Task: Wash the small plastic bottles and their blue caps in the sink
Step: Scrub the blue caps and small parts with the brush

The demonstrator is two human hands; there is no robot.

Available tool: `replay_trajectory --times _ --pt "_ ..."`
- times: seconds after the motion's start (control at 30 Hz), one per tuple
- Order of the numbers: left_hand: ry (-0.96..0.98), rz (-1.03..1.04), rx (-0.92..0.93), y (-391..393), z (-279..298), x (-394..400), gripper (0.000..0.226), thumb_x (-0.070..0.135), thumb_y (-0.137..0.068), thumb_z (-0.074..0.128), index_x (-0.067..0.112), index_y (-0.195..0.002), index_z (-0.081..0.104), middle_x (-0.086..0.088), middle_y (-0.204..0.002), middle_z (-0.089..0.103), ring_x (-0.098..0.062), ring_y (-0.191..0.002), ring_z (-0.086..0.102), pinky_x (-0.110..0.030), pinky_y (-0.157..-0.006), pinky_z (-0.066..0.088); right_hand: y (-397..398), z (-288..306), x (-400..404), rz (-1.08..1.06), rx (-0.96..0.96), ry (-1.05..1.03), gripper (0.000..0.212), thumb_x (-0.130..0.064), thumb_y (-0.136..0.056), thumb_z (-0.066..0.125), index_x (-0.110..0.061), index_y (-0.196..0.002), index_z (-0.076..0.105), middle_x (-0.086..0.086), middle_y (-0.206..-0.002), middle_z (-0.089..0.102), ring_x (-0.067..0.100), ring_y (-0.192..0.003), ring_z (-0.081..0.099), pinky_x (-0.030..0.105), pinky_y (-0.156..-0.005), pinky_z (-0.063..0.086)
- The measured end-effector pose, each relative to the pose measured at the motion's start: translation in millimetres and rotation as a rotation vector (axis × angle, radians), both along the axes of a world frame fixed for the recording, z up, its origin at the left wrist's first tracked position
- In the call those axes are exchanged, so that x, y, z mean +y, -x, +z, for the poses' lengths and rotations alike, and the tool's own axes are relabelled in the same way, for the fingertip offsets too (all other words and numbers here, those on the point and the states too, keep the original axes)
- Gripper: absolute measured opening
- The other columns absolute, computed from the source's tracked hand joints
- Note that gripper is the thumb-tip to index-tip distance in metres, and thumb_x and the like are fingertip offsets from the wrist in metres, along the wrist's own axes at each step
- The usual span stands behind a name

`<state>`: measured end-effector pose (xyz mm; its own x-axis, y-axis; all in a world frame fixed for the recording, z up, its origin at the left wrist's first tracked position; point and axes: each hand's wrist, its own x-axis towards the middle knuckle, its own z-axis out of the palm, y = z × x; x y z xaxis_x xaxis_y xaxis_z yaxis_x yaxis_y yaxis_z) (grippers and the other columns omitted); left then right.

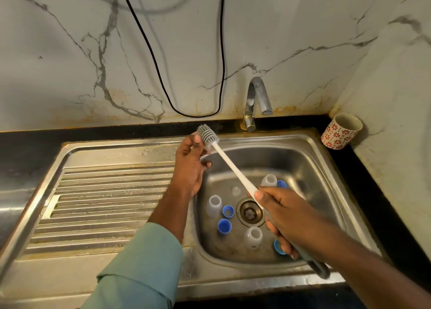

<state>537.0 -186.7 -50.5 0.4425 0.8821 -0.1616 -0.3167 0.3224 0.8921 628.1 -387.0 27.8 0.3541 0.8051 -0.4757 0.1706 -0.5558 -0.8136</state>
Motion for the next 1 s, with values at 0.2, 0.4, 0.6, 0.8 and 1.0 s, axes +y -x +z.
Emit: replay_trajectory --times 0.2,0.4,0.6,0.8,1.0 --pt "-0.017 -0.094 -0.006 -3.9 13.2 -4.6 0.022 0.028 -0.103 0.048 0.026 -0.086 0.062 0.001 -0.087 0.064 -0.013 -0.066 0.057 -0.027 -0.053 0.041 -9.2 0.1 11.4 -0.08 -0.047 -0.05 0.018 -0.038 -0.103 0.039 -0.034 -0.102 0.057 0.003 -0.057 0.048 0.012 -0.036 0.04 0.028 -0.039 0.037" --pt "-0.049 -0.141 0.08 -11.0 11.7 -12.9 0.034 0.03 -0.107 0.04 0.028 -0.079 0.06 -0.001 -0.073 0.061 -0.017 -0.051 0.049 -0.024 -0.045 0.034 -2.1 -6.5 17.3 -0.066 -0.067 -0.043 0.021 -0.04 -0.103 0.038 -0.033 -0.104 0.058 0.006 -0.061 0.049 0.017 -0.039 0.04 0.028 -0.04 0.038" --pt "0.085 -0.032 -0.031 -5.5 4.3 -4.2 0.023 0.038 -0.104 0.044 0.021 -0.097 0.058 0.0 -0.073 0.058 -0.014 -0.054 0.047 -0.025 -0.044 0.035 -6.7 -1.8 -2.1 -0.035 -0.071 -0.003 0.02 -0.039 -0.103 0.039 -0.041 -0.094 0.056 0.005 -0.063 0.048 0.017 -0.041 0.04 0.029 -0.041 0.04" --pt "-0.03 -0.09 0.024 -20.2 7.1 -20.0 0.015 0.025 -0.103 0.049 0.021 -0.091 0.058 0.002 -0.064 0.047 -0.01 -0.051 0.039 -0.021 -0.041 0.032 -5.5 -8.3 23.9 -0.064 -0.092 -0.055 0.022 -0.038 -0.103 0.037 -0.028 -0.106 0.057 0.006 -0.06 0.051 0.017 -0.039 0.043 0.03 -0.04 0.039" --pt "-0.048 -0.096 -0.016 -11.3 6.0 -10.9 0.026 0.024 -0.103 0.048 0.026 -0.085 0.066 -0.001 -0.068 0.052 -0.01 -0.049 0.039 -0.02 -0.038 0.032 -2.2 -2.2 12.6 -0.044 -0.014 -0.023 0.027 -0.038 -0.104 0.038 -0.021 -0.106 0.059 0.003 -0.056 0.047 0.015 -0.036 0.037 0.028 -0.038 0.035"
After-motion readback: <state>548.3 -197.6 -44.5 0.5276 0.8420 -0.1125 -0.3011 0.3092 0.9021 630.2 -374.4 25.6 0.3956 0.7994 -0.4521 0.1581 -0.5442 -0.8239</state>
